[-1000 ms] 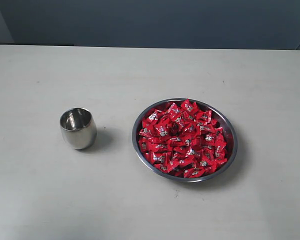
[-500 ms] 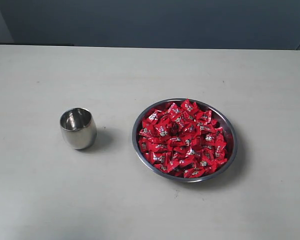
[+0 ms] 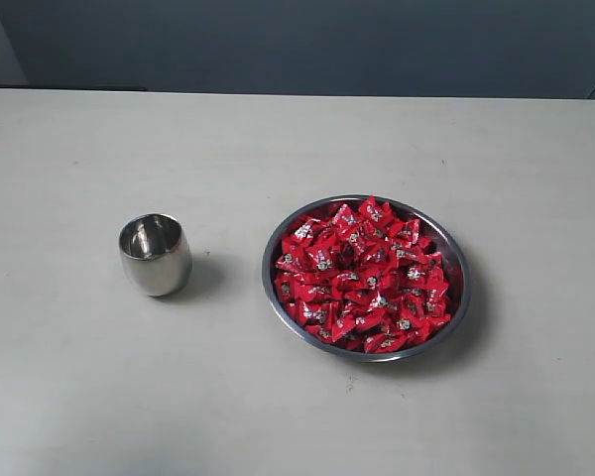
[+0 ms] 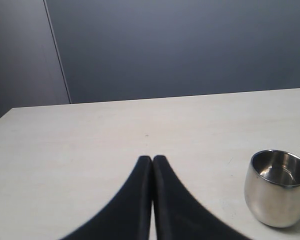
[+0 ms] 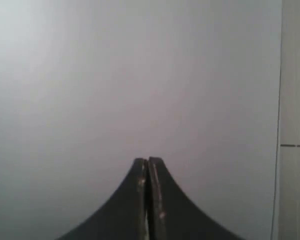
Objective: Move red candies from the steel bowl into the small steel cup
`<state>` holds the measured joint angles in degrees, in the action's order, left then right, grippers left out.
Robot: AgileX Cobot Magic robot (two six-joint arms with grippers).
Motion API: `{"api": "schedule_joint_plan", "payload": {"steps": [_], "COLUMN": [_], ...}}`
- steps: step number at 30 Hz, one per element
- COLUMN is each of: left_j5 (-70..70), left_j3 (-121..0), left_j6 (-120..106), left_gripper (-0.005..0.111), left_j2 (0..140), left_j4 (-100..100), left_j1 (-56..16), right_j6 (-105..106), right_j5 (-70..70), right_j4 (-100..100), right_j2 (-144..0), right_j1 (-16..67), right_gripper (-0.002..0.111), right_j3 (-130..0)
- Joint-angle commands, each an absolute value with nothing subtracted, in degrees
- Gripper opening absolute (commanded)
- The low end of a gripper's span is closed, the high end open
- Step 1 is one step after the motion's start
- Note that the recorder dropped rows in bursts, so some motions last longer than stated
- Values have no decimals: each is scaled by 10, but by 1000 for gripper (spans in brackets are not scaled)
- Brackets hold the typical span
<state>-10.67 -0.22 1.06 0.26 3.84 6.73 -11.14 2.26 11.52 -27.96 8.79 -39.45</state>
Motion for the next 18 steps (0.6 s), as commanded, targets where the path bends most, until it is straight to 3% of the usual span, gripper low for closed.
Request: {"api": "schedule_joint_plan", "payload": {"steps": [1, 7, 18], "left_j5": [-103, -103, -103], "left_j3": [0, 0, 0], "left_j6": [11, 11, 11], "left_gripper": [0, 0, 0], "left_j2": [0, 0, 0], "left_j4": [39, 39, 39], "left_j1": [68, 68, 68], "right_j6": [-112, -105, -105], "right_j5": [-38, -114, -132], "right_j4": [115, 115, 115], "right_j2": [-341, -387, -421], "right_j1": [130, 154, 154], "right_gripper": [-1, -1, -1], "right_j3": [-400, -400, -341]}}
